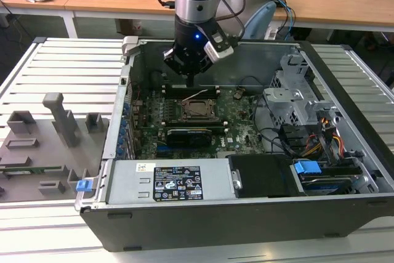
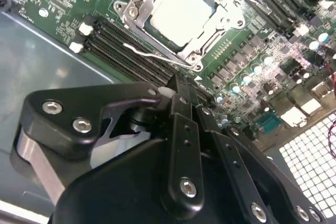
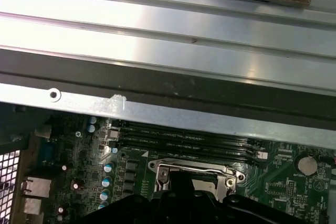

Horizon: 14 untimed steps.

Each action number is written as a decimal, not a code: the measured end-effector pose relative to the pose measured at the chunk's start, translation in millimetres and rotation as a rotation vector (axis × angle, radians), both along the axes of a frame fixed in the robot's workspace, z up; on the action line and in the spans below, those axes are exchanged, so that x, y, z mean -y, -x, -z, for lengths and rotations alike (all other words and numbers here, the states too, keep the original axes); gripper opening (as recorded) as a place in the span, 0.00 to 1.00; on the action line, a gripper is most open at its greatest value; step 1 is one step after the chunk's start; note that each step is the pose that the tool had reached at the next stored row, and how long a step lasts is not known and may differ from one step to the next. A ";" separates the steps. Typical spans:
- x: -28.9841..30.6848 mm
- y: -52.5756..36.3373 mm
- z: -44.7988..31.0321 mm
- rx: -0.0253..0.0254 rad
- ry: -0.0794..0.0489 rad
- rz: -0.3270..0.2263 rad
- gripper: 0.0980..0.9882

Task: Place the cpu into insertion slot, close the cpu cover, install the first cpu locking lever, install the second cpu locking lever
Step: 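Install the first cpu locking lever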

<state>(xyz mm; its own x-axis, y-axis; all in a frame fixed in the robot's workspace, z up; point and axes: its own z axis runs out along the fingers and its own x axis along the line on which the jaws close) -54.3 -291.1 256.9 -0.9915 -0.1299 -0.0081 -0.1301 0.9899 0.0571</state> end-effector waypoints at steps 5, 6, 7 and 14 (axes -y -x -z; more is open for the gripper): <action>0.6 -2.4 3.5 0.0001 -0.032 0.008 0.01; 0.6 -4.2 4.9 0.0001 -0.032 0.009 0.01; 0.6 -5.8 7.6 0.0001 -0.032 0.009 0.01; -0.3 -9.5 19.7 -0.0001 -0.031 -0.004 0.01</action>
<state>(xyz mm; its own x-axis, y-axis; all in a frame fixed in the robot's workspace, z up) -44.9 -290.9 237.2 -0.9909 -0.1338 -0.0120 -0.1344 0.9870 0.0877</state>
